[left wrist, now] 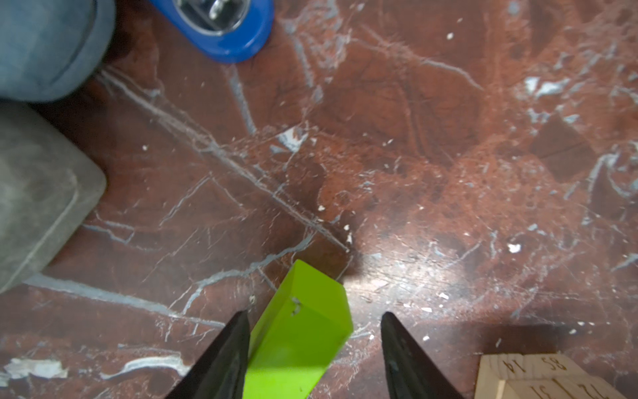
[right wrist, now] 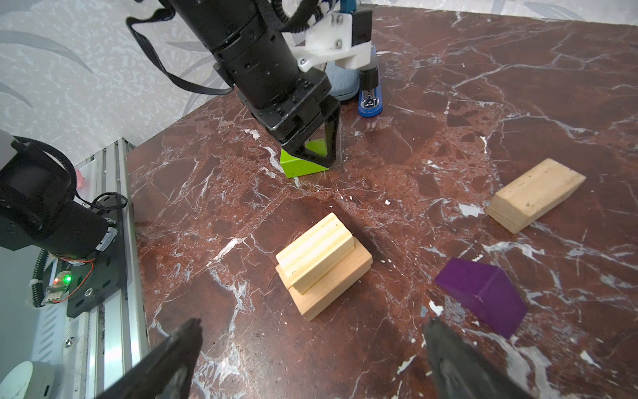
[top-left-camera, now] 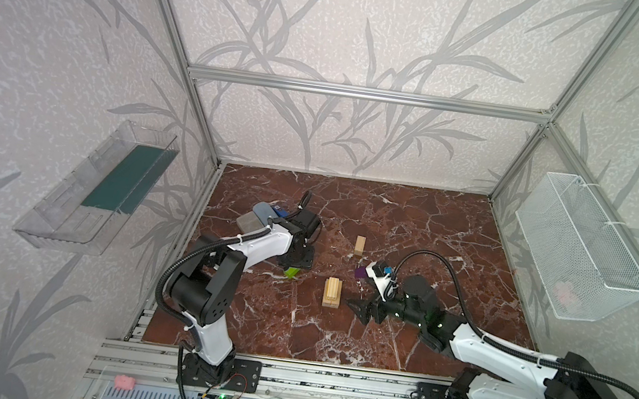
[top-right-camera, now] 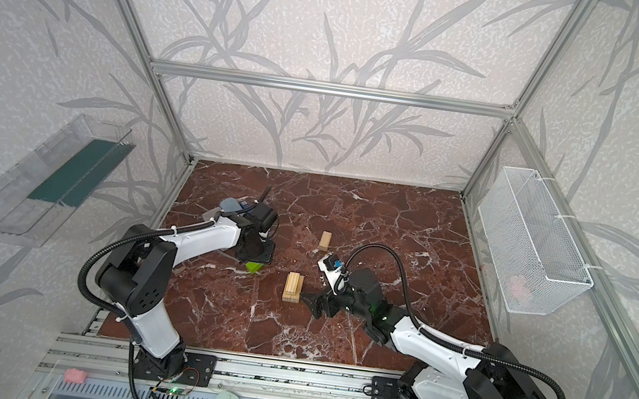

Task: Build the wood block tower
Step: 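Grasp the lime-green block with the left gripper, then lift and carry the lime-green block over the wooden block group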

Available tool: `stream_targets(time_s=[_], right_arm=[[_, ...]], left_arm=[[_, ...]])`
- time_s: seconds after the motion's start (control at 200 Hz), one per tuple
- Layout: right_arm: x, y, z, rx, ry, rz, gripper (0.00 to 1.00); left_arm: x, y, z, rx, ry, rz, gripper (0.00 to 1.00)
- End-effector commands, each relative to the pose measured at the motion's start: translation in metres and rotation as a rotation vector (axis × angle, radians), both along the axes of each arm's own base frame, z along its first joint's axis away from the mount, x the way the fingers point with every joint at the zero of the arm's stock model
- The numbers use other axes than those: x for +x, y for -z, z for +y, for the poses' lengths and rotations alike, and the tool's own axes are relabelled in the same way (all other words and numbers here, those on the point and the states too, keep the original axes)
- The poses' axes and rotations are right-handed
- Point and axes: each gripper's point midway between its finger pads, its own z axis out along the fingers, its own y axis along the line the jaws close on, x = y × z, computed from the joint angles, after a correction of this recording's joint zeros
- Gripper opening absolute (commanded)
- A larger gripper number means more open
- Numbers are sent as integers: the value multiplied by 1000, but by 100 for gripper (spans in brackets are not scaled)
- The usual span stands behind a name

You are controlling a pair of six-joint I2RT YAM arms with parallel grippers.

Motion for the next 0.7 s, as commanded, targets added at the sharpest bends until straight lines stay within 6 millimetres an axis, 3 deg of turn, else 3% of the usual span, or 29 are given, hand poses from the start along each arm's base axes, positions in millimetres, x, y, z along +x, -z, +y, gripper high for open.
stream_targets(time_s=[0.0, 0.275, 0.695], right_arm=[[2, -13, 2, 17, 0, -34, 99], [3, -15, 0, 15, 10, -41, 99], [4, -14, 0, 14, 13, -40, 99]], left_arm=[[-10, 2, 8, 23, -40, 20, 56], [-22, 4, -1, -20, -45, 53, 48], [-17, 12, 9, 91, -72, 40, 39]])
